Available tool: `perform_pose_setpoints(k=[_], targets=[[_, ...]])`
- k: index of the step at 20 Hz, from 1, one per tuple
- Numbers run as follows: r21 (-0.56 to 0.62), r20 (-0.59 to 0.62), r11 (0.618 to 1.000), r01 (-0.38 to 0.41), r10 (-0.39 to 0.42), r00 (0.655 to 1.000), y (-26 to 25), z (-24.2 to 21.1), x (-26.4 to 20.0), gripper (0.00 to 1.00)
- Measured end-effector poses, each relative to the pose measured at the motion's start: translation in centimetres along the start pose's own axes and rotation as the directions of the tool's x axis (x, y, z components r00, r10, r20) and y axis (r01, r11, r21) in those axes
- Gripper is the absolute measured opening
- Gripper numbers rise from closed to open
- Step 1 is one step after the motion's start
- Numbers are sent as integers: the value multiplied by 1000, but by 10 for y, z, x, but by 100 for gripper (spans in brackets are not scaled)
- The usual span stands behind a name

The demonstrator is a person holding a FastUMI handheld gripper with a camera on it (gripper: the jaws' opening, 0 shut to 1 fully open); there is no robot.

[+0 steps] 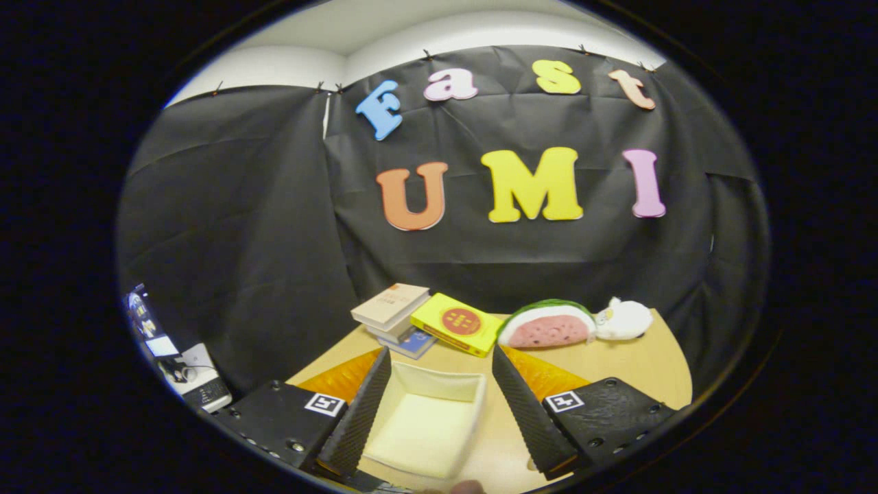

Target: Open the storage box then place both shoes into the box .Put the left shoe in first, then the right shoe, with the right side of both shoes facing outward in a uniform manner.

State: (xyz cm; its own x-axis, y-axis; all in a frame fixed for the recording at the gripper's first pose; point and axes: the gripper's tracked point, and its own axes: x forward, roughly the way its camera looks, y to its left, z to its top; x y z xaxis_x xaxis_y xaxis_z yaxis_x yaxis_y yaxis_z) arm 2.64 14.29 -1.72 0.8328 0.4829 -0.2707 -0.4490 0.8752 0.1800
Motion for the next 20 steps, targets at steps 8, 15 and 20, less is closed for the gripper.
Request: perform_pose_setpoints(k=[8,15,20], targets=[[69,-208,980,188,-171,963,-144,-99,-7,90],[112,-463,973,202,-129,877,-193,-207,29,90],[118,-580,961,250,-138,803,-217,-257,49,90]])
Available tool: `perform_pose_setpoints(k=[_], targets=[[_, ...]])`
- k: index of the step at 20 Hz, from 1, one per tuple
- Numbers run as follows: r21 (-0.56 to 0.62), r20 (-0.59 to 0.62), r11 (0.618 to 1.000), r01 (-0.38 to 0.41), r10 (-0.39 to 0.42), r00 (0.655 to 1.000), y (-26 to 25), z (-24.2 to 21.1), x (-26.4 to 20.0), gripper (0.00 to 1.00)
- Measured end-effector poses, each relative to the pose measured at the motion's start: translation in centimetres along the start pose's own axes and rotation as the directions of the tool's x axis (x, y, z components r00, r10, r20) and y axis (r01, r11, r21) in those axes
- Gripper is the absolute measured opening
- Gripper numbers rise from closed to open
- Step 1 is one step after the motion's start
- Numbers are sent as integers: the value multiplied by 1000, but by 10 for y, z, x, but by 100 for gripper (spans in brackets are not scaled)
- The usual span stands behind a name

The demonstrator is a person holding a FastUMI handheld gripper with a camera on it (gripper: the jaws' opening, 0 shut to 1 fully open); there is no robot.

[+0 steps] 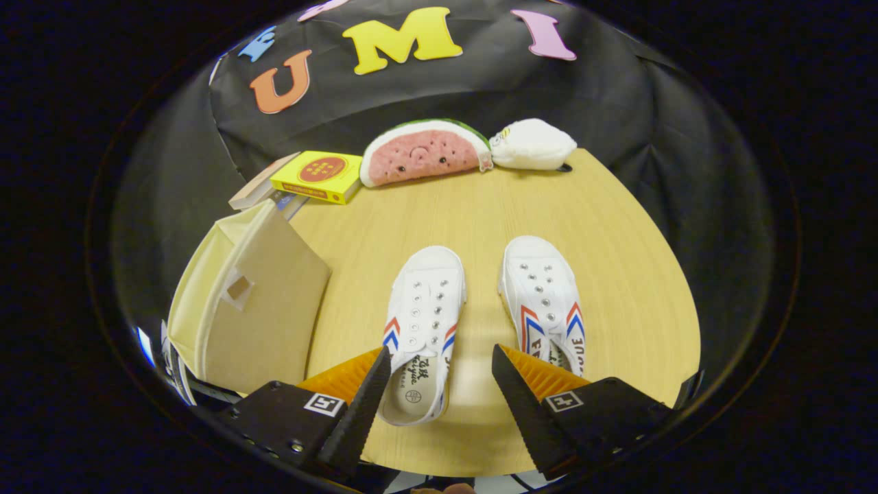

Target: Open the storage box then place both shoes into the box .Put the left shoe in first, then the right shoe, with the right side of both shoes facing outward in a uniform manner.

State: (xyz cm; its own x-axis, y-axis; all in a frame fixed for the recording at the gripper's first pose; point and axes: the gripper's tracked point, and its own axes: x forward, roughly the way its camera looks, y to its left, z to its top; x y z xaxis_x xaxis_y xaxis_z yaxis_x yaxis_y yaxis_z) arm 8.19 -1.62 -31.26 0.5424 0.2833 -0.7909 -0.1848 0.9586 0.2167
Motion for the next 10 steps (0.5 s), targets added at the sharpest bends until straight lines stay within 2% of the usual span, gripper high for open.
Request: perform_pose_setpoints(k=[4,5,9,10], targets=[[-21,-51,1000,15,-16,999,-4,1,29,89],[-18,-63,1000,14,-15,998,-5,1,34,80],[31,-115,1000,-4,8,993,-3,0,54,78],[40,-130,999,-9,15,991,-1,-2,57,72]])
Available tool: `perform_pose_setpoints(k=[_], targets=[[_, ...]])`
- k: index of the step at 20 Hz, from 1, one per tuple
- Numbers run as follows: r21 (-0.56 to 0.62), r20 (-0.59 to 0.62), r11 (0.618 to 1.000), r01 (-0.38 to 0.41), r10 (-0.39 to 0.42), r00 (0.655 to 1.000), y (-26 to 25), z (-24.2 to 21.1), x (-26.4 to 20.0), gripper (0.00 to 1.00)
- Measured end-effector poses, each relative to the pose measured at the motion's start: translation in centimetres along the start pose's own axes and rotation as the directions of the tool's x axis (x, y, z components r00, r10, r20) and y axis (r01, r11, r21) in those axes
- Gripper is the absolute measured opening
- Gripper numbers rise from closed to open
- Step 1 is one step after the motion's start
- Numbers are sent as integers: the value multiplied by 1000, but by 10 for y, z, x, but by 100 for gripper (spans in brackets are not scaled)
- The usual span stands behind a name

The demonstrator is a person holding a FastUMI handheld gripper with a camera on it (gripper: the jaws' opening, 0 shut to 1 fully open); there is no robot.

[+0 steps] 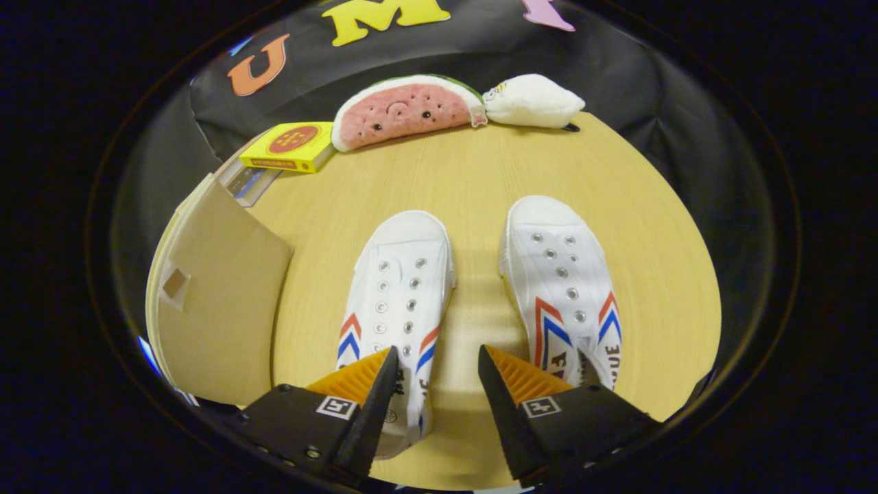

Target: Open the storage box then place both shoes into the box .Put the left shoe in first, then the right shoe, with the right side of both shoes facing outward in a uniform manner.

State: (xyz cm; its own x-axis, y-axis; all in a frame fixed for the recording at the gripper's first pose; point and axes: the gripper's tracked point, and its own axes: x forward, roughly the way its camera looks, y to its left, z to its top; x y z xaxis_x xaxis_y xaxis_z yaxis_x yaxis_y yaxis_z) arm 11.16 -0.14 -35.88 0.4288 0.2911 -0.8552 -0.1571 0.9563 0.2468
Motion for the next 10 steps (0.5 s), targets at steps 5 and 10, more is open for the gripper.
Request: perform_pose_setpoints(k=[5,10], targets=[[10,-38,996,-88,88,995,16,0,1,39],[94,-38,991,-100,104,994,15,3,0,7]])
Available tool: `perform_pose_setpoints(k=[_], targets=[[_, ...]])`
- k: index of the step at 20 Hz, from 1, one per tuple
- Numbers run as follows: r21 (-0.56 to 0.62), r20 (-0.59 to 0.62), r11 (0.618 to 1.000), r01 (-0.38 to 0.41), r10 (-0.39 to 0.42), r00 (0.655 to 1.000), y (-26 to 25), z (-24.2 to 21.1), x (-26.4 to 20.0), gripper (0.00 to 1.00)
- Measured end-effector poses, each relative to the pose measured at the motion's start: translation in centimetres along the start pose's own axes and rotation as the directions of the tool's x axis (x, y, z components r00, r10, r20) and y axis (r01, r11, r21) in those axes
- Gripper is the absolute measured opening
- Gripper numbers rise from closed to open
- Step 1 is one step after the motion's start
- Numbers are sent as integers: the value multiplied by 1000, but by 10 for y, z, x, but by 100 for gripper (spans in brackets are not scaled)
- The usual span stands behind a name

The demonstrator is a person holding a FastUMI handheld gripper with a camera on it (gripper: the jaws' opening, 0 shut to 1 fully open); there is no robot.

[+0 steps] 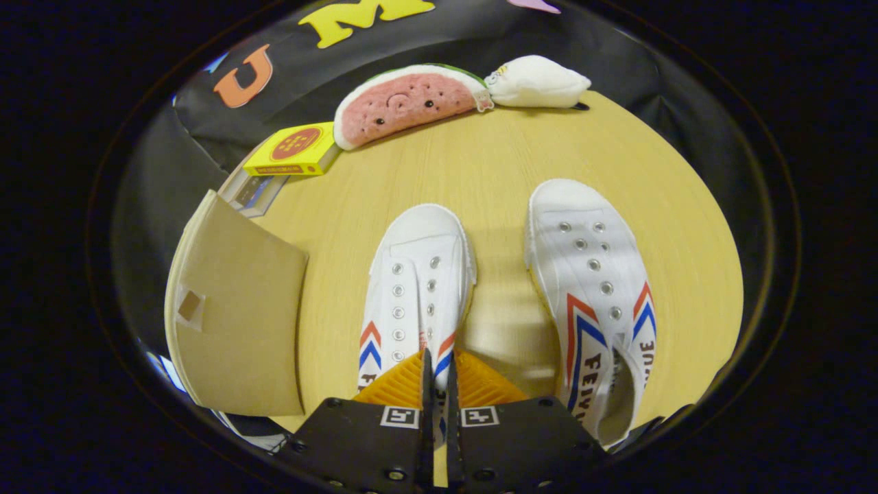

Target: Open the storage box then place both shoes into the box .Put the left shoe in first, then the right shoe, with the right side of both shoes facing outward in a uniform manner.

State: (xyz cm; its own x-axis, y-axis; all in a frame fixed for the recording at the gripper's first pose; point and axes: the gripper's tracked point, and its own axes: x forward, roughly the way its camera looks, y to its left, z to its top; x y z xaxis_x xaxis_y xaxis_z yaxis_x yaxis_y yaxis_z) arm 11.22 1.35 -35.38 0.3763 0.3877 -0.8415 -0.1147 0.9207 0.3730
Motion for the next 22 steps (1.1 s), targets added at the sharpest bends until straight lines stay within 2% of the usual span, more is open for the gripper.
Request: perform_pose_setpoints(k=[1,7,11,17,22], targets=[[23,-6,1000,-16,16,1000,3,-3,-5,0],[99,9,994,-43,42,999,25,-5,-47,0],[103,57,992,-67,62,996,61,2,-101,0],[47,171,992,-115,105,980,161,28,-162,0],[-22,169,988,-150,152,974,253,20,-144,0]])
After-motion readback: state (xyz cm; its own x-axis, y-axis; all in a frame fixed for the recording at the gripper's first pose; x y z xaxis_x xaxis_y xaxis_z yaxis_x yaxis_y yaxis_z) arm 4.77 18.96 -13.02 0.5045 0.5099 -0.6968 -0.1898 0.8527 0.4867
